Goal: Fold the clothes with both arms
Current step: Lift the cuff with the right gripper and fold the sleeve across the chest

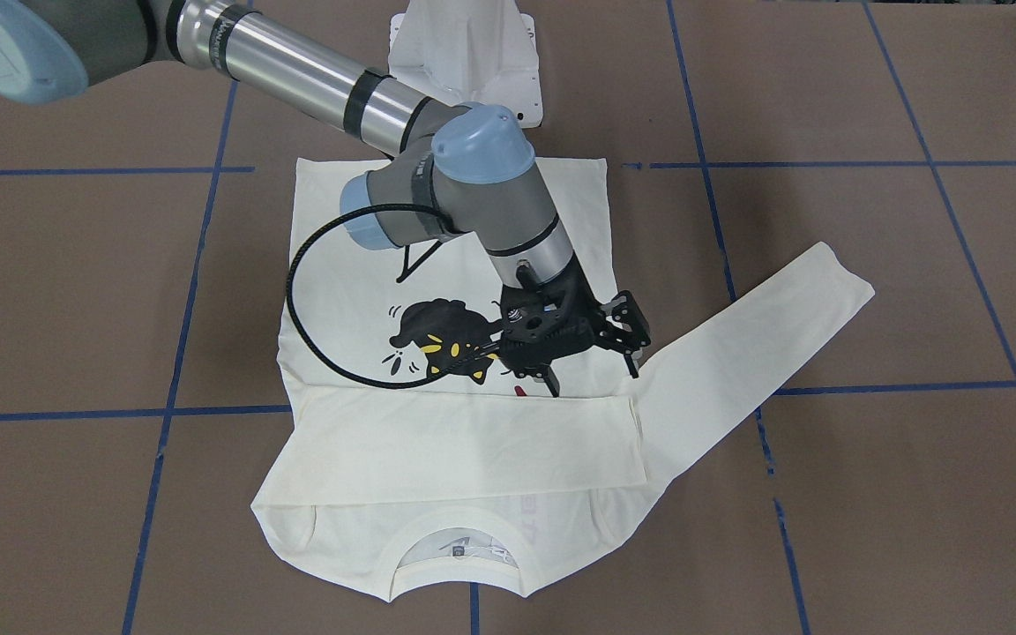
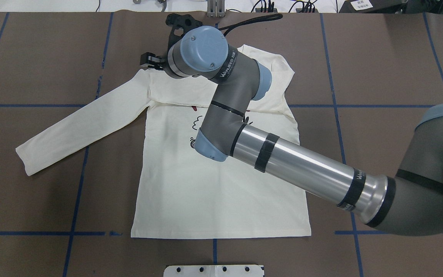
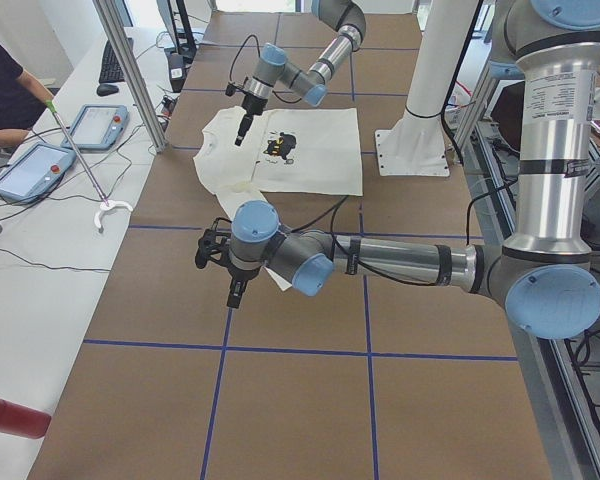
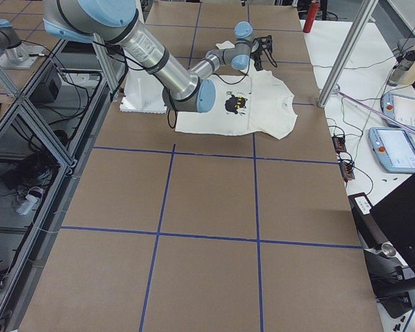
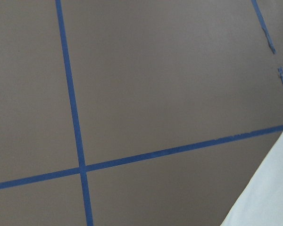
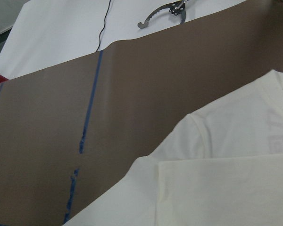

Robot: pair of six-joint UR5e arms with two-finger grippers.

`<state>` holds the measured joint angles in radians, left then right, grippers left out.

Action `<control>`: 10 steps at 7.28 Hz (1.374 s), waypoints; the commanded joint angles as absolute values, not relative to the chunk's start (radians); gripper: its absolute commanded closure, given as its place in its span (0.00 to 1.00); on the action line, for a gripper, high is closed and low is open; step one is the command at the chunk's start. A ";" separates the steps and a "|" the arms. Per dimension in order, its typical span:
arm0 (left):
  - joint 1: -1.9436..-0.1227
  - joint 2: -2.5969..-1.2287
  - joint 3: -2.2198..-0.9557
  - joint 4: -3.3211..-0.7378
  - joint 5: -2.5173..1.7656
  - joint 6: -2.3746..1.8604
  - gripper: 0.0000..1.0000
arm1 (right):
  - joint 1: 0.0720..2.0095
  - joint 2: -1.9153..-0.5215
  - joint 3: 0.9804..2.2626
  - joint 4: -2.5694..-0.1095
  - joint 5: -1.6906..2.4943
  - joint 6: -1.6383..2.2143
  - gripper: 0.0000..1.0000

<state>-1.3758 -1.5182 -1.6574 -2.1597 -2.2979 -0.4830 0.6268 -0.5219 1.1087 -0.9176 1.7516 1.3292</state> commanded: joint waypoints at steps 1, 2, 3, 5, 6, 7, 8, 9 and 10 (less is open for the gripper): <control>-1.223 -1.410 -1.681 -2.414 -2.150 -0.816 0.00 | 0.745 -0.673 1.337 -1.149 1.972 1.318 0.00; -1.150 -1.361 -1.731 -2.452 -2.069 -0.989 0.00 | 0.787 -0.733 1.433 -1.277 2.021 1.255 0.00; -1.052 -1.324 -1.797 -2.459 -1.958 -1.163 0.00 | 0.817 -0.796 1.533 -1.422 2.031 1.112 0.00; -0.842 -1.301 -1.858 -2.448 -1.773 -1.448 0.00 | 0.903 -0.958 1.714 -1.639 2.049 0.833 0.00; -0.710 -1.299 -1.858 -2.430 -1.664 -1.551 0.00 | 0.955 -1.038 1.768 -1.672 2.080 0.727 0.00; -0.628 -1.305 -1.859 -2.366 -1.602 -1.604 0.00 | 1.004 -1.121 1.796 -1.669 2.135 0.657 0.00; -0.594 -1.308 -1.858 -2.321 -1.594 -1.606 0.00 | 1.047 -1.190 1.821 -1.666 2.161 0.581 0.00; -0.578 -1.313 -1.858 -2.289 -1.592 -1.602 0.01 | 1.087 -1.248 1.836 -1.663 2.178 0.498 0.00; -0.575 -1.315 -1.856 -2.278 -1.579 -1.595 0.02 | 1.109 -1.267 1.835 -1.661 2.227 0.489 0.00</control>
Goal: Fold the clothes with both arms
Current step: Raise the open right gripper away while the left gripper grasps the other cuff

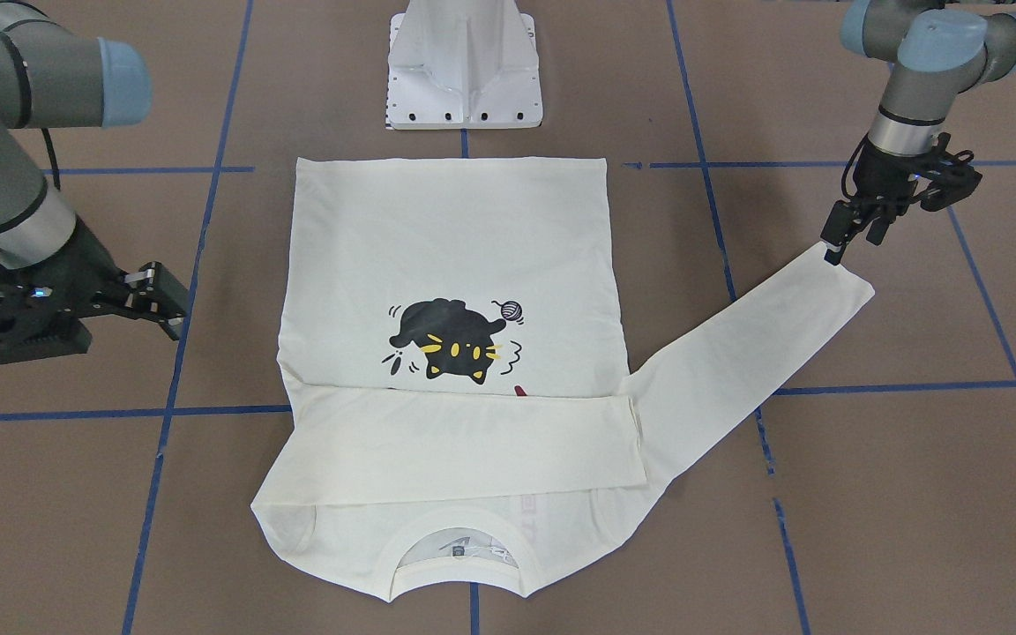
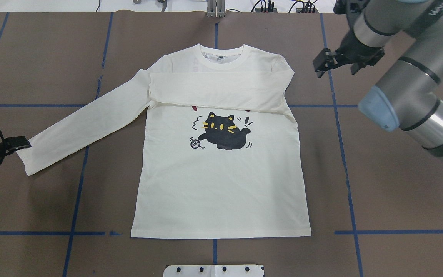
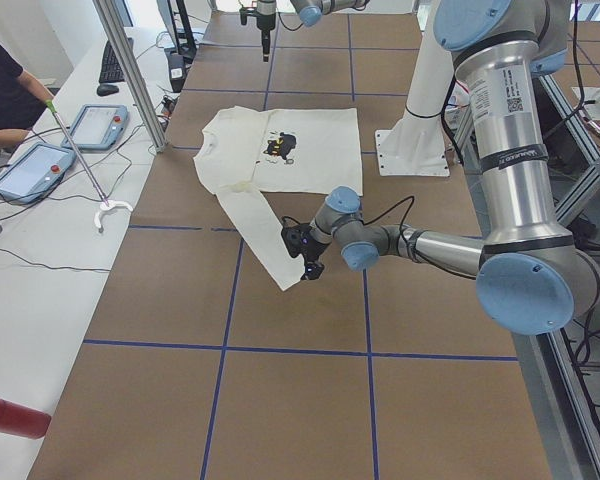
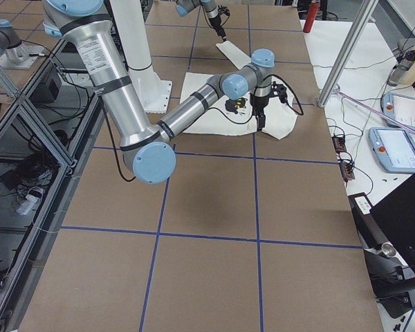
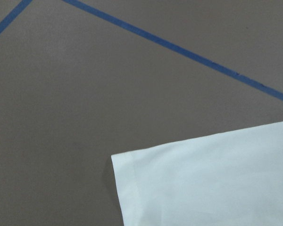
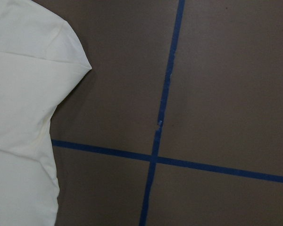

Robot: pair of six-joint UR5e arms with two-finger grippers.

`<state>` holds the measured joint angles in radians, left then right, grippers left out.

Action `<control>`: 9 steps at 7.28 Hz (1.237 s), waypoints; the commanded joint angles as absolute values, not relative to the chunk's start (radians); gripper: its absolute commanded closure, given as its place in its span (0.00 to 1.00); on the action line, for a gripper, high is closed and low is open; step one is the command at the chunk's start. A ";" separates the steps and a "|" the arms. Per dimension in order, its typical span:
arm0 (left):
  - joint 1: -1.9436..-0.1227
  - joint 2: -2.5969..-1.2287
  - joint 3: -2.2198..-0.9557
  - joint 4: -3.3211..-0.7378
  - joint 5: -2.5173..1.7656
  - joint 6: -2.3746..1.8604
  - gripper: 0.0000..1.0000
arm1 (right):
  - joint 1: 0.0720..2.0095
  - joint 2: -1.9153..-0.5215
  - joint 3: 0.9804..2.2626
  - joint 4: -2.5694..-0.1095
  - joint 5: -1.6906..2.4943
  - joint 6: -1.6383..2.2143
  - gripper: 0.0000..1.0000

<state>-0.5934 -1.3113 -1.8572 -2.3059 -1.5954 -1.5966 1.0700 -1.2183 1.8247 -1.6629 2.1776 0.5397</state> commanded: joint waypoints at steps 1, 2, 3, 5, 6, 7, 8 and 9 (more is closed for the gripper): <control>-0.575 -1.318 -1.856 -2.278 -1.568 -1.576 0.03 | 1.111 -1.278 1.836 -1.658 2.235 0.489 0.00; -0.575 -1.322 -1.852 -2.276 -1.568 -1.550 0.03 | 1.111 -1.279 1.833 -1.658 2.230 0.489 0.00; -0.575 -1.327 -1.844 -2.276 -1.566 -1.504 0.03 | 1.111 -1.279 1.833 -1.657 2.229 0.489 0.00; -0.575 -1.338 -1.823 -2.278 -1.566 -1.489 0.03 | 1.109 -1.278 1.833 -1.657 2.227 0.498 0.00; -0.575 -1.338 -1.821 -2.278 -1.568 -1.489 0.03 | 1.109 -1.278 1.833 -1.657 2.227 0.499 0.00; -0.578 -1.338 -1.818 -2.279 -1.569 -1.489 0.04 | 1.109 -1.278 1.833 -1.657 2.227 0.499 0.00; -0.578 -1.338 -1.818 -2.279 -1.569 -1.488 0.04 | 1.109 -1.278 1.835 -1.657 2.227 0.499 0.00; -0.581 -1.335 -1.816 -2.283 -1.568 -1.488 0.05 | 1.109 -1.278 1.835 -1.657 2.227 0.500 0.00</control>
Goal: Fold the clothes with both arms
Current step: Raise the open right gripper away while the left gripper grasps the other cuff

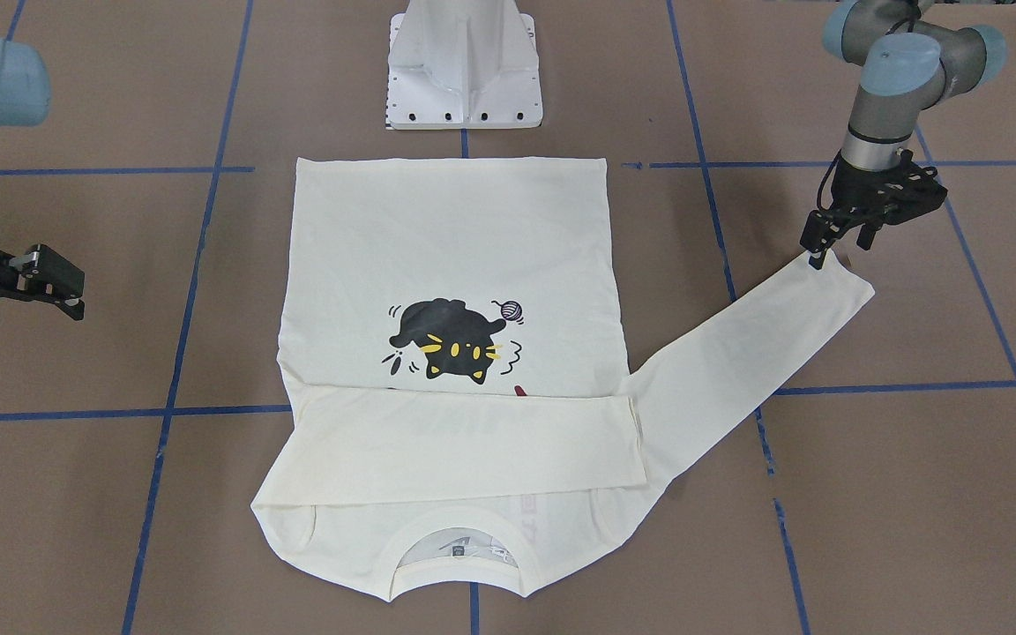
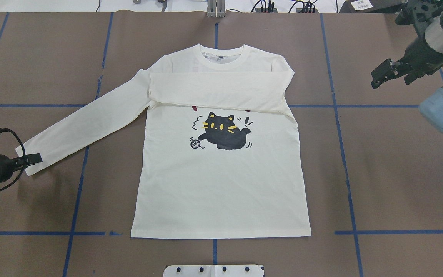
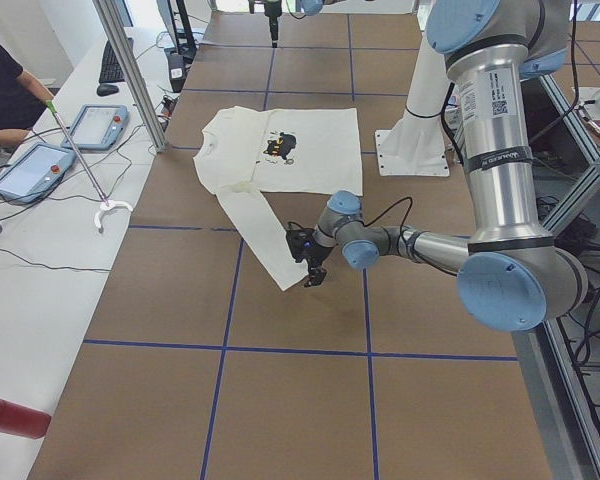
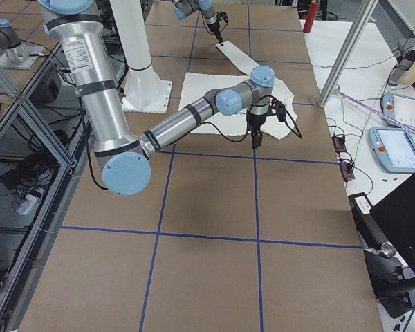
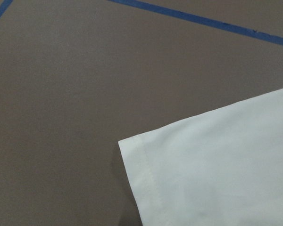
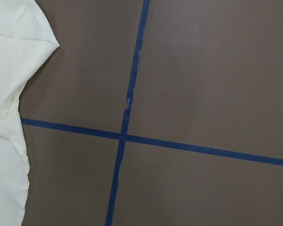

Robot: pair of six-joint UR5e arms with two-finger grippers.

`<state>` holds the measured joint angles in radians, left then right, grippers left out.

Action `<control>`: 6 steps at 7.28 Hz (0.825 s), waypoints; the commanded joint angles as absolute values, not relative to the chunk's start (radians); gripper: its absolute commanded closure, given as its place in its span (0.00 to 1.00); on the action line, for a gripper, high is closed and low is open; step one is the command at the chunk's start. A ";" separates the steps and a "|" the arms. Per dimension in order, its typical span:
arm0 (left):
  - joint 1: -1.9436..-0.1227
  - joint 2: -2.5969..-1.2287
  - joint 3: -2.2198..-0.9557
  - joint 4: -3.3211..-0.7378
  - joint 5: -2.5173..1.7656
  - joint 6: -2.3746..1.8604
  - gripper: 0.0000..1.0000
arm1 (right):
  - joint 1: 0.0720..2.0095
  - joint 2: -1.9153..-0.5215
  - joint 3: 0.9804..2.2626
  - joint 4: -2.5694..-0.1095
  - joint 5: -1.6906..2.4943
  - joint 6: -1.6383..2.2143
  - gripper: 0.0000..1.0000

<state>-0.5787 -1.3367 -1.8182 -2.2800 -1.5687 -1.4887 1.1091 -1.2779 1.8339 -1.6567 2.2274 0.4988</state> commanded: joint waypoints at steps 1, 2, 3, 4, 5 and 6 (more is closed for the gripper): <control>-0.581 -1.336 -1.815 -2.284 -1.568 -1.488 0.06 | 1.109 -1.278 1.836 -1.657 2.227 0.500 0.00; -0.581 -1.336 -1.809 -2.286 -1.568 -1.488 0.06 | 1.109 -1.278 1.836 -1.657 2.227 0.502 0.00; -0.580 -1.338 -1.802 -2.286 -1.568 -1.488 0.06 | 1.109 -1.278 1.836 -1.657 2.227 0.500 0.00; -0.581 -1.344 -1.795 -2.287 -1.569 -1.488 0.06 | 1.109 -1.278 1.838 -1.657 2.227 0.500 0.00; -0.583 -1.350 -1.793 -2.286 -1.568 -1.488 0.07 | 1.109 -1.278 1.838 -1.657 2.227 0.500 0.00; -0.586 -1.350 -1.790 -2.287 -1.568 -1.488 0.08 | 1.109 -1.278 1.839 -1.657 2.227 0.502 0.00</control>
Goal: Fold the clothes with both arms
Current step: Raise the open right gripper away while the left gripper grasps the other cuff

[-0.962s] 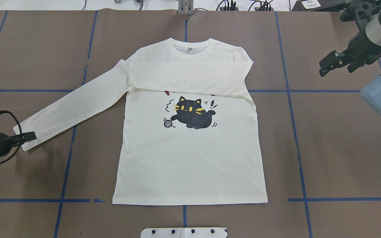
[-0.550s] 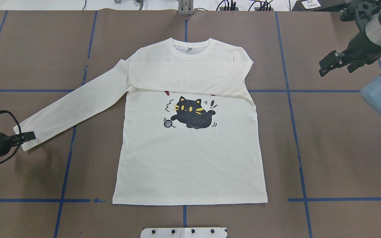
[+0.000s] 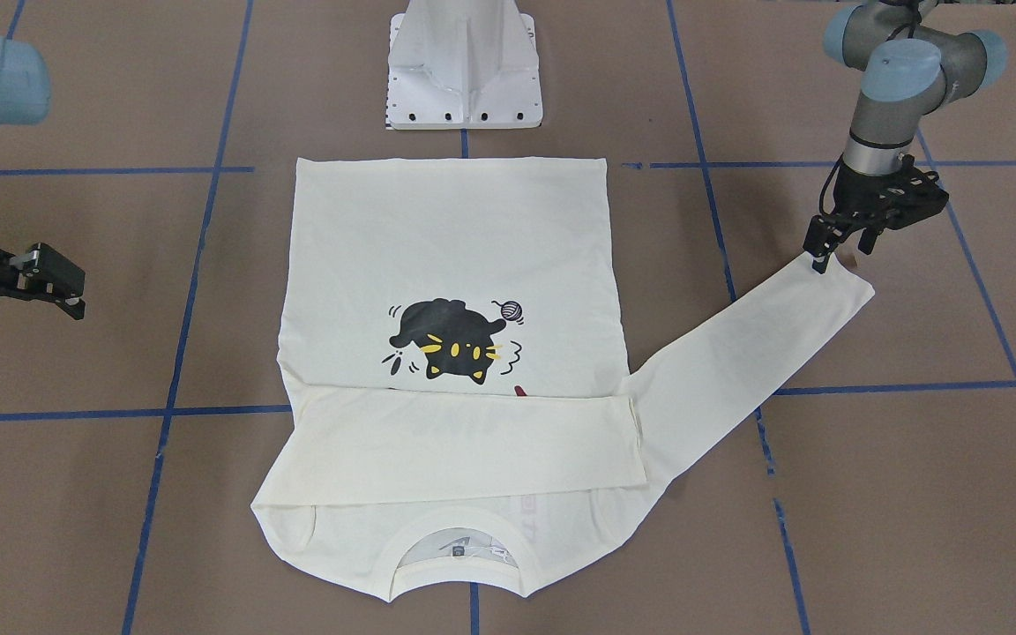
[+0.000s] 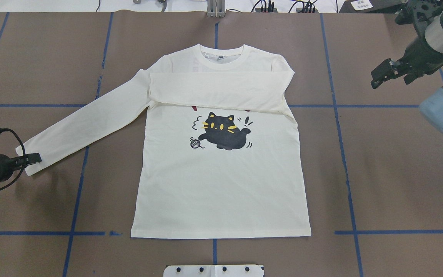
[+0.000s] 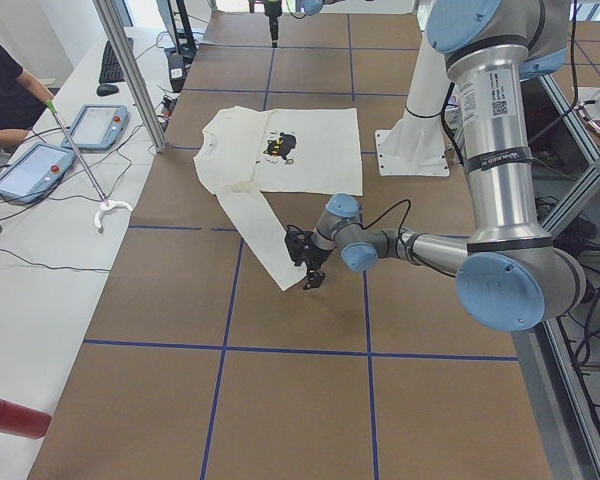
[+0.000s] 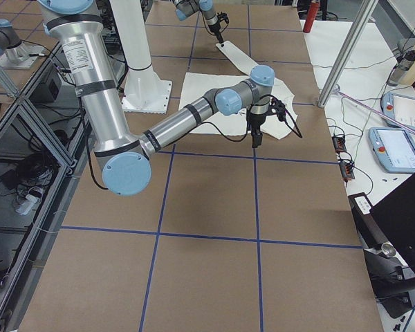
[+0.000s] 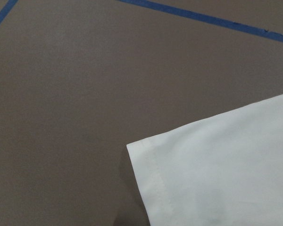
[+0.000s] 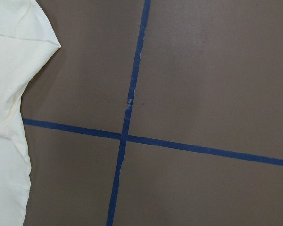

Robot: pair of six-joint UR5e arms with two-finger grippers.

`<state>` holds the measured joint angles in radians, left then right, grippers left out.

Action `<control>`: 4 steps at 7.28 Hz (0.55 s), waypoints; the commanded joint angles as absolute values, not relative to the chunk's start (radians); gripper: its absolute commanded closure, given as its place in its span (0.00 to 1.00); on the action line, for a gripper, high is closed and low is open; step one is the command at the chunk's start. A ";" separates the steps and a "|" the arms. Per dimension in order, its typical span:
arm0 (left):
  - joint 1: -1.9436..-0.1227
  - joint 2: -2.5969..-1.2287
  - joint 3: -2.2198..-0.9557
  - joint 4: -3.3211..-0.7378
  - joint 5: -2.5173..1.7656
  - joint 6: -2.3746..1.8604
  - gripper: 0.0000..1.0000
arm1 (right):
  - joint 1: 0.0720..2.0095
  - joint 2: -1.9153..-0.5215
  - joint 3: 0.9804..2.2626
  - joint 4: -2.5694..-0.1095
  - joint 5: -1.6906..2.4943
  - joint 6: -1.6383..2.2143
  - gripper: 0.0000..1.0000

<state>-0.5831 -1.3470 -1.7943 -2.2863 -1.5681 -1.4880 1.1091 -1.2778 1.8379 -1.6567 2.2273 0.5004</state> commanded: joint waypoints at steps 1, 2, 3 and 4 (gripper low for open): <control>-0.589 -1.350 -1.790 -2.287 -1.568 -1.488 0.10 | 1.109 -1.278 1.839 -1.657 2.227 0.502 0.00; -0.591 -1.350 -1.790 -2.287 -1.569 -1.488 0.15 | 1.109 -1.278 1.844 -1.657 2.229 0.502 0.00; -0.592 -1.350 -1.790 -2.287 -1.569 -1.491 0.23 | 1.109 -1.278 1.845 -1.657 2.229 0.502 0.00; -0.592 -1.351 -1.790 -2.287 -1.569 -1.493 0.32 | 1.109 -1.279 1.844 -1.657 2.229 0.502 0.00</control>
